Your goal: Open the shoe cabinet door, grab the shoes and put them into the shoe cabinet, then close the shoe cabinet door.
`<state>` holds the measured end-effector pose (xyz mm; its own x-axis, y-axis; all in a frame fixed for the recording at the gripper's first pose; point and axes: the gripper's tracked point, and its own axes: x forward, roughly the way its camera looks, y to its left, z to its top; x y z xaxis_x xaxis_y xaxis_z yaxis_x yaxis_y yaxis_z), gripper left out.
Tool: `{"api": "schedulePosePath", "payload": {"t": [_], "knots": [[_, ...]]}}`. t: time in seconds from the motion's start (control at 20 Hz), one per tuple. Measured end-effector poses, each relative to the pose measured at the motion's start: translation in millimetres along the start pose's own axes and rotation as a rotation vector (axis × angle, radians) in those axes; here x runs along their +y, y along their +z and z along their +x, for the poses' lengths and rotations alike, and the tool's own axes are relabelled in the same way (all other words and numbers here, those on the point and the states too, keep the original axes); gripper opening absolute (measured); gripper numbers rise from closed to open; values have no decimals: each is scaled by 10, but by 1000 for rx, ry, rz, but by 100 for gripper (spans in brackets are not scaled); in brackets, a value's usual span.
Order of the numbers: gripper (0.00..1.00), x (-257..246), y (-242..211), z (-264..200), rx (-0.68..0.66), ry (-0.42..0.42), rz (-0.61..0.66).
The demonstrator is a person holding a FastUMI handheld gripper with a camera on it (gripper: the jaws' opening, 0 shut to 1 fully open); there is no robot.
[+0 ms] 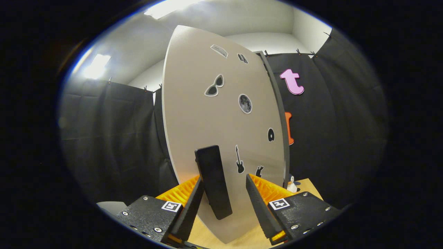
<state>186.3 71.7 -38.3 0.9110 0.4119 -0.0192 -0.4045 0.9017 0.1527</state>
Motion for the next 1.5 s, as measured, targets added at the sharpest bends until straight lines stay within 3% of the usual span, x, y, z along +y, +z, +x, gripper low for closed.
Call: {"api": "schedulePosePath", "payload": {"t": [0.5, 0.8, 1.15, 1.5], "knots": [[82, 518, -134, 838, 6, 75, -53], [81, 781, -120, 1394, -8, 18, -126], [79, 836, -149, 1588, -32, -46, -100], [80, 823, -203, 1722, -46, -145, -211]]}}
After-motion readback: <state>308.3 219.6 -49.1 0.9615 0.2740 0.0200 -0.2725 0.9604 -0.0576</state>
